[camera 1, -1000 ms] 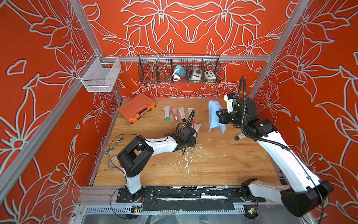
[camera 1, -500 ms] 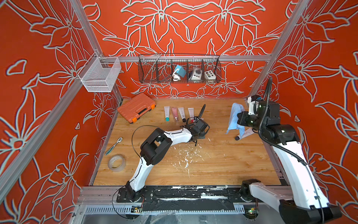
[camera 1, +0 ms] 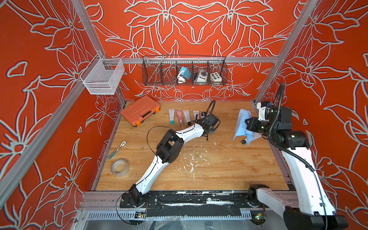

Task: Wipe the surface of the toothpaste tube
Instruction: Move the toothpaste to the center of the board.

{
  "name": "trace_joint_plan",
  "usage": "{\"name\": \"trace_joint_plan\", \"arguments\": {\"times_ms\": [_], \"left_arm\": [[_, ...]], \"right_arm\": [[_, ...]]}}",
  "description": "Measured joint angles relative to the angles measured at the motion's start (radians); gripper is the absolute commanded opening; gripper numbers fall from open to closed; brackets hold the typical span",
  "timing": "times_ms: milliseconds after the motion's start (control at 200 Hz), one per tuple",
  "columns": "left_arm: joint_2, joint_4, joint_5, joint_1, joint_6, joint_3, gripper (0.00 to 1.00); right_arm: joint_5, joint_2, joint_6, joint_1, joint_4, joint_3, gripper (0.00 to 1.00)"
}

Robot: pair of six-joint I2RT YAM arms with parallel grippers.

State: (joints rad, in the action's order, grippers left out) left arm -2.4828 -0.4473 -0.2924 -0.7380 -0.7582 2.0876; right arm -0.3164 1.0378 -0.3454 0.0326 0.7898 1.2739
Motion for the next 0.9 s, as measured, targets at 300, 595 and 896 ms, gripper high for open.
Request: {"name": "trace_joint_plan", "arguments": {"times_ms": [300, 595, 896], "left_arm": [[-0.121, -0.112, 0.028, 0.039, 0.0, 0.238, 0.38], [-0.121, -0.125, 0.096, 0.046, 0.078, 0.254, 0.57], [0.106, 0.009, 0.143, 0.026, 0.238, -0.109, 0.61]], "right_arm": [[-0.033, -0.001, 0.008, -0.018, -0.002, -0.032, 0.0], [-0.056, 0.004, 0.007, -0.029, -0.027, -0.045, 0.0], [-0.081, 0.006, -0.006, -0.029, -0.043, -0.076, 0.0]]}}
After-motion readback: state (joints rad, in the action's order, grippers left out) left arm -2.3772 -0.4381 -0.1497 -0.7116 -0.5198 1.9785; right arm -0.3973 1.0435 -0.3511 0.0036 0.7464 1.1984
